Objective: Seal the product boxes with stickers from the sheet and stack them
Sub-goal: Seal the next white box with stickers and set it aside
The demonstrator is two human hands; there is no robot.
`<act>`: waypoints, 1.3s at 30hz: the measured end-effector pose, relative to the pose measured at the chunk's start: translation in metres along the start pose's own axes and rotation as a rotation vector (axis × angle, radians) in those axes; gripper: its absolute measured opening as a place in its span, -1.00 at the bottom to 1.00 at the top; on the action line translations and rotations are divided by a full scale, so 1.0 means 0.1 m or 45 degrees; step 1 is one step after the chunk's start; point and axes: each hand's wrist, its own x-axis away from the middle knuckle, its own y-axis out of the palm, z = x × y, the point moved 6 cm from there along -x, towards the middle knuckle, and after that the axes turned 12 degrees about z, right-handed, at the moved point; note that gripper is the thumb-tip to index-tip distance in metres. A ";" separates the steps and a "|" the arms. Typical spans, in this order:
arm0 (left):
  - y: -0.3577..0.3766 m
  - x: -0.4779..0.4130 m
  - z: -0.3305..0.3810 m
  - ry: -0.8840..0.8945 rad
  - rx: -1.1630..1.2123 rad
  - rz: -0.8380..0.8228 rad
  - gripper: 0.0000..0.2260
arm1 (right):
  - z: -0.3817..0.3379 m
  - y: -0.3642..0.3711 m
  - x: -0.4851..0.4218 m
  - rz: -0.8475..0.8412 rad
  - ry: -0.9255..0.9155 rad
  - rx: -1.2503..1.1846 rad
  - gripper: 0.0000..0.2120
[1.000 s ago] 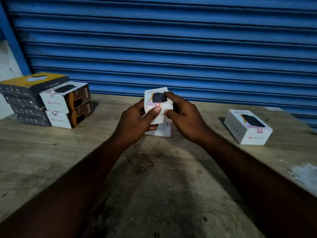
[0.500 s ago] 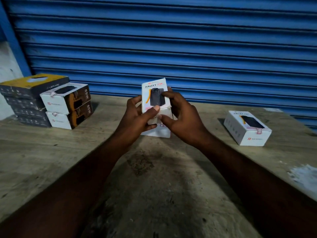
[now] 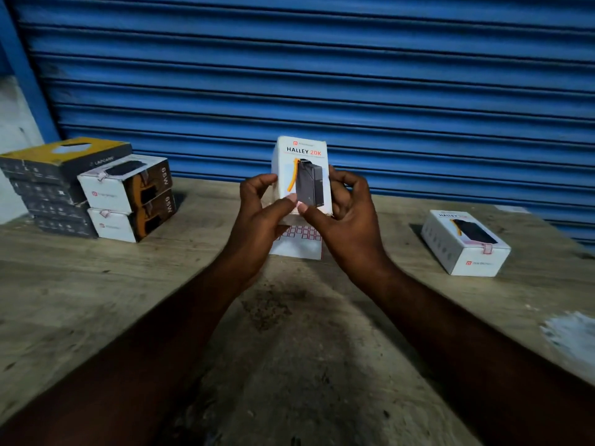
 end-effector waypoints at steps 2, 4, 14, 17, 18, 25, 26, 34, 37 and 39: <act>0.01 0.00 -0.01 0.032 -0.009 0.009 -0.62 | -0.03 0.01 0.00 -0.014 0.047 -0.055 -0.56; 0.01 0.00 -0.02 0.031 -0.012 0.003 -0.53 | -0.03 0.00 -0.01 -0.008 0.103 -0.106 -0.63; -0.04 -0.05 0.00 -0.184 0.007 -0.002 -0.66 | -0.04 -0.01 0.06 -0.141 -0.198 0.271 -0.41; -0.04 -0.03 -0.02 -0.171 -0.051 -0.043 -0.72 | -0.07 -0.05 0.03 -0.059 -0.261 0.333 -0.45; -0.05 -0.02 -0.01 -0.103 -0.137 -0.055 -0.71 | -0.07 -0.06 0.02 -0.044 -0.242 0.336 -0.46; -0.10 -0.01 0.08 0.261 -0.563 -0.099 -0.55 | -0.02 -0.06 0.01 -0.027 -0.107 0.320 -0.58; -0.08 -0.01 0.07 0.274 -0.583 -0.159 -0.52 | -0.04 -0.08 0.00 0.004 -0.094 0.327 -0.60; -0.04 -0.05 0.15 0.252 -0.339 -0.237 -0.54 | 0.12 -0.12 -0.08 -0.033 0.239 0.449 -0.47; -0.11 -0.09 0.17 0.253 -0.248 -0.114 -0.67 | 0.19 -0.02 -0.05 -0.258 0.505 0.307 -0.49; -0.13 -0.07 0.20 0.282 -0.258 -0.060 -0.68 | 0.19 0.02 -0.05 -0.371 0.536 0.331 -0.54</act>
